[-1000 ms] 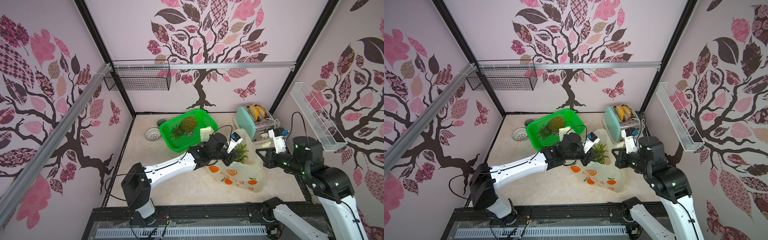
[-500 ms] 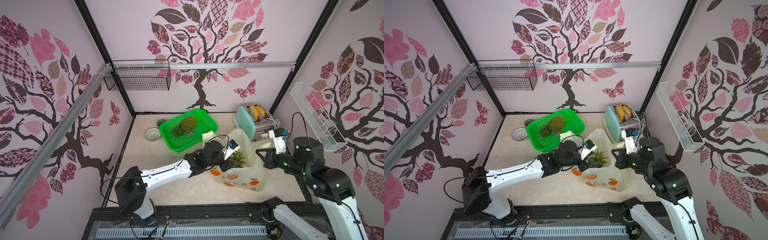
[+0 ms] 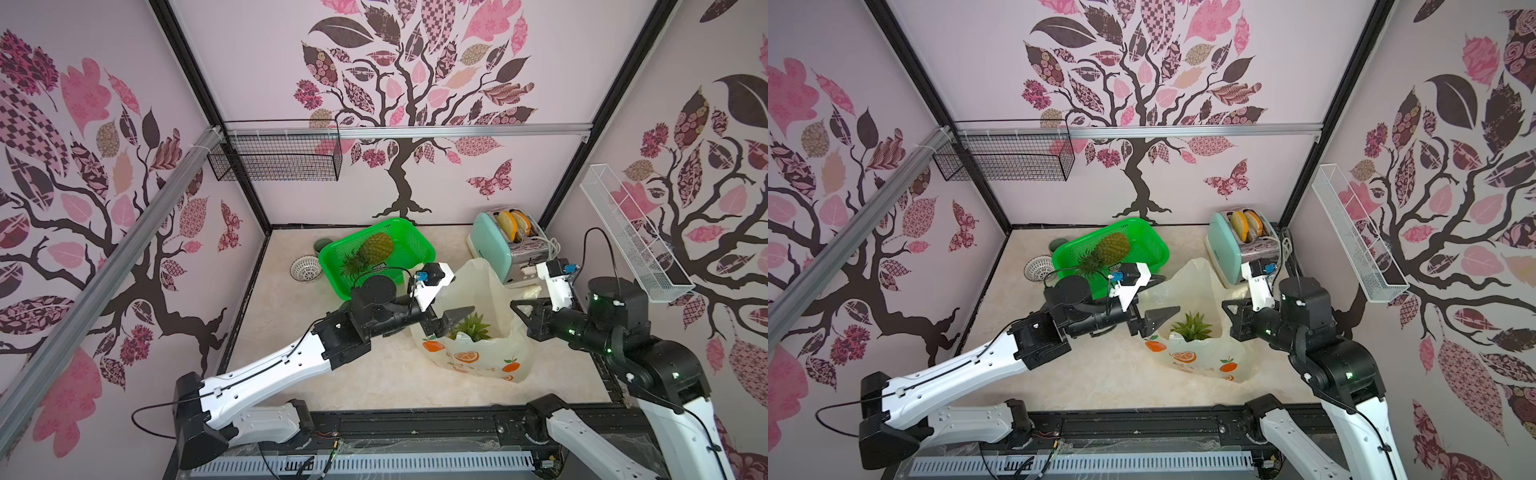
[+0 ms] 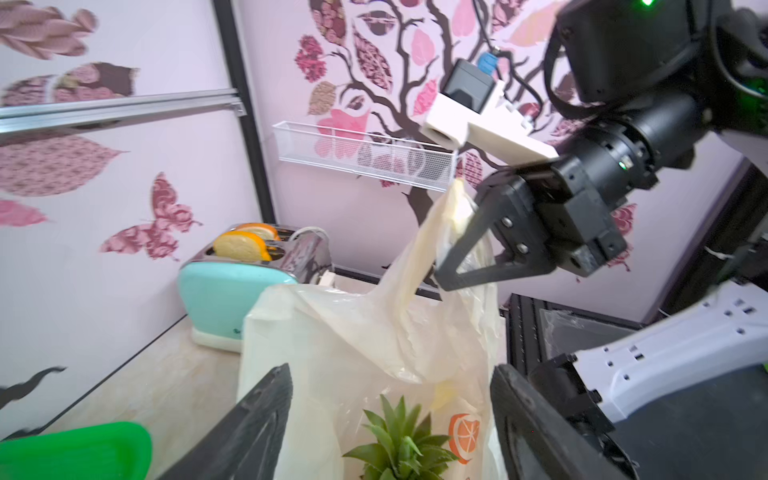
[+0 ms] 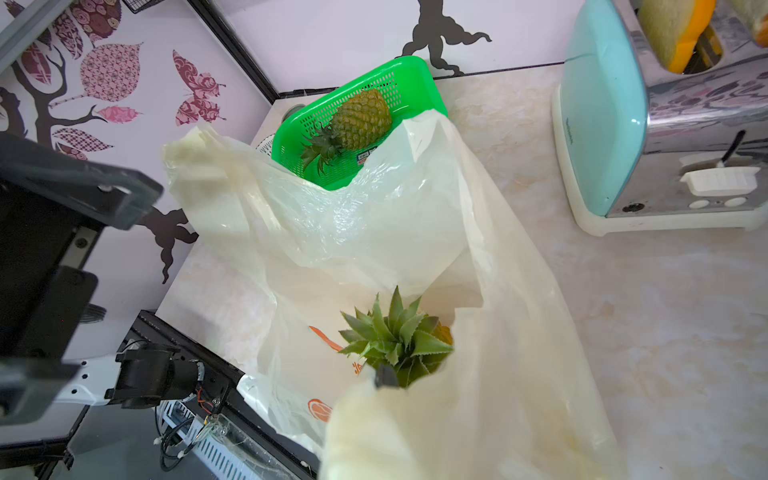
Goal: Place the pineapple into a plastic bag & tie a knot
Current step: Place the pineapple in the plastic bag, then pick up the pineapple from the basket.
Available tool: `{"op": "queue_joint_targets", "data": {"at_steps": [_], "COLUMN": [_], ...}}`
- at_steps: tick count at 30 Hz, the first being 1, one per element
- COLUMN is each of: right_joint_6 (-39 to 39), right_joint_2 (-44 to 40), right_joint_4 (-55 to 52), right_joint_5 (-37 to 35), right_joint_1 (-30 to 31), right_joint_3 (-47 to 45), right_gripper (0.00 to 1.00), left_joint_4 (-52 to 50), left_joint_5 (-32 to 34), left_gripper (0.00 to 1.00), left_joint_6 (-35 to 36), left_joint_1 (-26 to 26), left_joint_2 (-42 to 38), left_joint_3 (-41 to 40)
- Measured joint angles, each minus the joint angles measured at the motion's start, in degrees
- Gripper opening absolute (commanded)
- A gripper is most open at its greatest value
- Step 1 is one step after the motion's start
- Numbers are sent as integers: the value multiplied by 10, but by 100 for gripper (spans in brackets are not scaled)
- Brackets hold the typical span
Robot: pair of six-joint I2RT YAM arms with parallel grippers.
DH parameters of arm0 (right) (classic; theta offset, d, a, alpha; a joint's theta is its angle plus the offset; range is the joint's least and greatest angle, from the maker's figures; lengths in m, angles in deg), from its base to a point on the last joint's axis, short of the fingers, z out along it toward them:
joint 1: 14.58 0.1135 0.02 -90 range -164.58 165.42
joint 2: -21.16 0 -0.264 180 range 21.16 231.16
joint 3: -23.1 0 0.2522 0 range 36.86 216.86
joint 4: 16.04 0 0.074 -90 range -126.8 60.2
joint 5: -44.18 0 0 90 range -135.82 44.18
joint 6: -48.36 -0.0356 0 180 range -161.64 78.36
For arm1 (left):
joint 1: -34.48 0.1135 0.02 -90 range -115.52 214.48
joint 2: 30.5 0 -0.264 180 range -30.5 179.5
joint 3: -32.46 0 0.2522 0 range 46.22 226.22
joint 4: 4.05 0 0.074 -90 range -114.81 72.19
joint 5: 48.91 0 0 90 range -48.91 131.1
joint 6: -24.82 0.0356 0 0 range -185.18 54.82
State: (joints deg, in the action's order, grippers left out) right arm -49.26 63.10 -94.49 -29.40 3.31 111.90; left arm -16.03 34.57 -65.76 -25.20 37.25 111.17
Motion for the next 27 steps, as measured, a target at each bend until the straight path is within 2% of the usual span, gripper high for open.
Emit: {"op": "queue_joint_targets", "data": {"at_steps": [6, 10, 13, 17, 22, 27], "right_joint_6": [3, 4, 4, 6, 7, 7], "right_joint_2": [-9, -12, -12, -13, -15, -15], "right_joint_4": [9, 10, 11, 11, 10, 10], "right_joint_5": [7, 10, 12, 12, 12, 12], "right_joint_1": [0, 0, 0, 0, 0, 0], "right_joint_3": [-4, -10, -13, -13, -13, -13], "right_gripper": [0, 0, 0, 0, 0, 0], "left_joint_4": [-118, -205, -264, -315, -330, -336], "left_joint_5": [170, 252, 288, 292, 249, 212], "left_gripper": [80, 80, 80, 82, 83, 85], "left_joint_6": [-66, -136, -177, -214, -277, -373], "left_joint_1": [14, 83, 142, 199, 280, 344], "left_joint_2": [-15, -24, -25, -23, -8, 57], "left_joint_3": [78, 100, 100, 99, 91, 77]}}
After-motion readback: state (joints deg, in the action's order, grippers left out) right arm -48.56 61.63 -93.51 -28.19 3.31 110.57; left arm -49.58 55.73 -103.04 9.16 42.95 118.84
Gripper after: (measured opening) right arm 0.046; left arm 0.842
